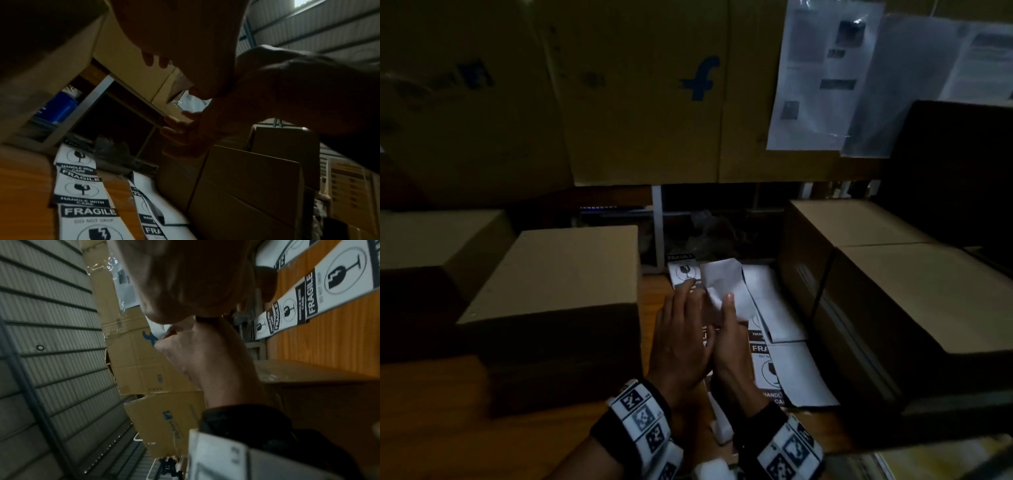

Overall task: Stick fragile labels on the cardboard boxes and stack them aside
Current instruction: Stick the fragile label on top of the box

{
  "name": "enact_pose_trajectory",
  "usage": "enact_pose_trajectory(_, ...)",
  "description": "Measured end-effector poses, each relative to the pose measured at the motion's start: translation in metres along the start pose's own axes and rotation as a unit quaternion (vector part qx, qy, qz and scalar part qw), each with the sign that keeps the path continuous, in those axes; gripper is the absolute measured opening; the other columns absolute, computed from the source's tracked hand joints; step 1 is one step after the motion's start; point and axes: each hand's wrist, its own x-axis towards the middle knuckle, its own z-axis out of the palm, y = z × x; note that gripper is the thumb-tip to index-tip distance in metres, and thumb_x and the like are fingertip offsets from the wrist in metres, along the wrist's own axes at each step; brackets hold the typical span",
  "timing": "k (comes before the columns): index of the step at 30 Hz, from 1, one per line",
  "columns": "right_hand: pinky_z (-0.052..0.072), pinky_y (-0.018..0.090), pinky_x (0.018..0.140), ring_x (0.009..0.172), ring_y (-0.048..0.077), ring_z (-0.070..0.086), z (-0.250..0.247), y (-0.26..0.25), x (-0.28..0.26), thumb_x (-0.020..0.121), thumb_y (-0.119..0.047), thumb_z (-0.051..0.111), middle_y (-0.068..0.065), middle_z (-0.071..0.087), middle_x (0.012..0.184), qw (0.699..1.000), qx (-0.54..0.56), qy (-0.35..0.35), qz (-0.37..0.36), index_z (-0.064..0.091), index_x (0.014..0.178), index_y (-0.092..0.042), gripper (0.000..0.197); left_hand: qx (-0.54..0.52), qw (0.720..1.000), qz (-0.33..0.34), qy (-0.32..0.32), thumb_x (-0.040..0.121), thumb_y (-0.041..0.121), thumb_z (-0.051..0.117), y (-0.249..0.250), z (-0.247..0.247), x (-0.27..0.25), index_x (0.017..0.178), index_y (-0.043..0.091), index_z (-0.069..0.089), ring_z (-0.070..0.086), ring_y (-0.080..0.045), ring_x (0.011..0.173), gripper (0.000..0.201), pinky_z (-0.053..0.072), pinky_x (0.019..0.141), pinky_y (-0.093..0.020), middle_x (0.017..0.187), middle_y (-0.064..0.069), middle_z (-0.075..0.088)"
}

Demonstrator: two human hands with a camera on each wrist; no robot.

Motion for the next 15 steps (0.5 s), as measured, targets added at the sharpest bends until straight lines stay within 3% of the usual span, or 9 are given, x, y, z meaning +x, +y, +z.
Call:
enact_pose_trajectory(4, 0.052, 0.039, 0.096, 0.103, 0.009, 0.067, 0.014, -0.003, 0.001, 0.055, -0.098, 0.041, -0.009, 0.073, 0.11, 0.999, 0.041, 0.008, 0.034, 0.067, 0.12, -0.028, 0.099, 0.024, 0.999, 0.014, -0.021, 0.084, 0.031, 0.074, -0.003, -0.006, 0.004, 0.146, 0.017, 0.022, 0.03, -0.024, 0.142, 0.082, 0.03, 0.114, -0.038, 0.155, -0.007, 0.027)
enact_pose_trajectory(6, 0.053, 0.033, 0.092, 0.101, 0.007, 0.068, 0.02, -0.017, -0.005, 0.068, -0.091, 0.038, -0.007, 0.073, 0.111, 0.998, 0.049, -0.003, 0.036, 0.068, 0.118, -0.027, 0.086, 0.031, 0.999, 0.011, 0.007, 0.081, 0.032, 0.077, -0.004, -0.011, 0.011, 0.144, 0.015, 0.027, 0.035, -0.027, 0.138, 0.083, 0.036, 0.111, -0.041, 0.153, -0.009, 0.029)
enact_pose_trajectory(9, 0.053, 0.028, 0.074, 0.093, 0.012, 0.069, 0.026, -0.03, -0.007, 0.093, -0.067, 0.034, 0.002, 0.074, 0.103, 0.996, 0.061, -0.016, 0.057, 0.067, 0.105, -0.022, 0.056, 0.022, 0.995, 0.043, 0.09, 0.08, 0.029, 0.077, -0.003, -0.019, 0.026, 0.135, 0.011, 0.036, 0.044, -0.031, 0.13, 0.071, 0.044, 0.103, -0.043, 0.145, -0.013, 0.037)
enact_pose_trajectory(13, 0.053, 0.03, 0.076, 0.091, 0.015, 0.069, 0.044, -0.04, -0.011, 0.092, -0.067, 0.037, 0.003, 0.072, 0.103, 0.994, 0.093, -0.011, 0.06, 0.065, 0.095, -0.025, 0.051, 0.064, 0.981, 0.128, 0.127, 0.077, 0.028, 0.082, -0.015, -0.031, 0.048, 0.128, 0.01, 0.046, 0.045, -0.032, 0.129, 0.065, 0.044, 0.1, -0.045, 0.142, -0.018, 0.048)
enact_pose_trajectory(15, 0.054, 0.032, 0.076, 0.091, 0.016, 0.069, 0.058, -0.045, -0.013, 0.087, -0.072, 0.04, 0.002, 0.073, 0.101, 0.991, 0.122, -0.002, 0.063, 0.066, 0.099, -0.027, 0.053, 0.082, 0.974, 0.165, 0.135, 0.077, 0.027, 0.081, -0.023, -0.041, 0.059, 0.126, 0.008, 0.053, 0.045, -0.031, 0.129, 0.059, 0.041, 0.099, -0.045, 0.141, -0.017, 0.051)
